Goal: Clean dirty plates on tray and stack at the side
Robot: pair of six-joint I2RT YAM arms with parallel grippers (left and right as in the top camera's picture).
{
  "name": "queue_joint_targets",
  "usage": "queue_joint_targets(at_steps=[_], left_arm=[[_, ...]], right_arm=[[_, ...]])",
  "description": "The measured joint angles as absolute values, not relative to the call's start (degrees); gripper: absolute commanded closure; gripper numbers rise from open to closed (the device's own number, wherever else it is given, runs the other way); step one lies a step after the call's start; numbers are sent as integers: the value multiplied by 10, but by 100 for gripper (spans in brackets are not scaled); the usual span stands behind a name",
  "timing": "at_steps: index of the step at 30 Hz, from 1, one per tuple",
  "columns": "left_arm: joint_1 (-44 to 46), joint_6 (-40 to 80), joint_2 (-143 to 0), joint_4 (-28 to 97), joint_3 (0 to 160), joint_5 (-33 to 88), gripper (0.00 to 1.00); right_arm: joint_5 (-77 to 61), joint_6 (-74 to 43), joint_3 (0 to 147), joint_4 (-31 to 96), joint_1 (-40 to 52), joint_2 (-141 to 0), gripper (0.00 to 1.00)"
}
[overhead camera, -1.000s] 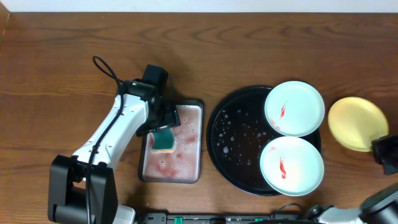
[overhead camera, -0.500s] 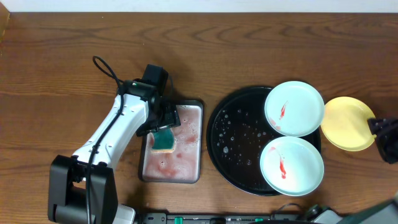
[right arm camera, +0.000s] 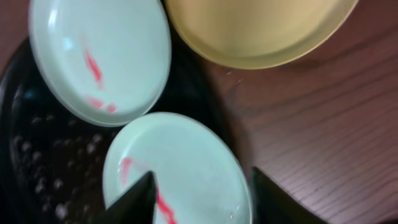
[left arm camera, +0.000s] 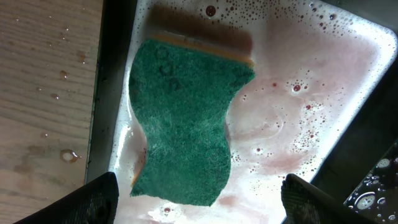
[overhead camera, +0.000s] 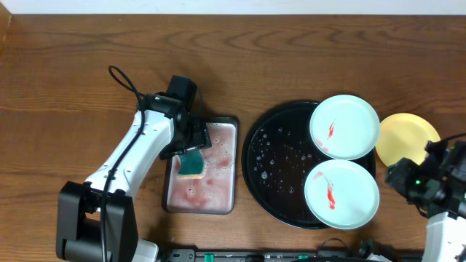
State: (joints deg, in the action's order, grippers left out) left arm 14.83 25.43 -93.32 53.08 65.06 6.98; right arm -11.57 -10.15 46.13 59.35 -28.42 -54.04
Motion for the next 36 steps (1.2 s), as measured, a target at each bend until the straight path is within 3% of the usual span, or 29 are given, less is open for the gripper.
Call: queue_joint_targets(at_steps=[9, 12, 18, 30, 36], left_arm=[[148, 254, -933, 531, 651, 70, 16], [148, 254, -933, 531, 651, 70, 16], [148, 254, -933, 531, 651, 70, 16], [148, 254, -933, 531, 651, 70, 16], [148, 254, -933, 531, 651, 70, 16]], right_arm=[[-85, -100, 369, 502, -279, -618, 56], [-91, -94, 352, 497, -279, -656, 67], [-109, -73, 350, 495, -278, -709, 98], [-251, -16, 350, 474, -262, -710, 99], [-287, 3, 350, 454, -177, -708, 99]])
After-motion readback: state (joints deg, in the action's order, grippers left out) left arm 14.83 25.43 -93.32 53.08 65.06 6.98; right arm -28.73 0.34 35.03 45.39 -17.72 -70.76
